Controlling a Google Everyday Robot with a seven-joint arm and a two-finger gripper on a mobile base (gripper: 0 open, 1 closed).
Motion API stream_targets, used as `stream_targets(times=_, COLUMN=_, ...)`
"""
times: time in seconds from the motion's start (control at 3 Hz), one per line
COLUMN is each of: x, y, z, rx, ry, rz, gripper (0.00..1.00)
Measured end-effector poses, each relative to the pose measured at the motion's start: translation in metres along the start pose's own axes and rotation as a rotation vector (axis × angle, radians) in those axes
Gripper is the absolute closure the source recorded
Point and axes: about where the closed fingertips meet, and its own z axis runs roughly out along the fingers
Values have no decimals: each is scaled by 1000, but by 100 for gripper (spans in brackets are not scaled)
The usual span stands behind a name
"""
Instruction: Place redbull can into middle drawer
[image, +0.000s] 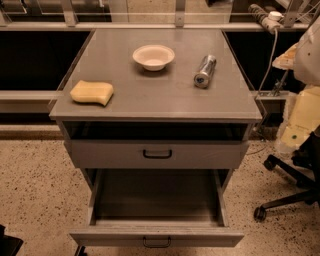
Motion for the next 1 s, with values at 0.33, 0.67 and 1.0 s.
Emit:
stream_targets(times=0.33, x=0, y=0, z=0, rx=0, ry=0, rz=0, gripper=0)
stream_targets(times=0.67, x=-1, y=-18, z=-1, rx=25, ry=-15, rz=51, gripper=0)
stream_targets(times=1.0, x=-3, y=-70, z=-3, rx=116, ry=-17, rz=168, gripper=0)
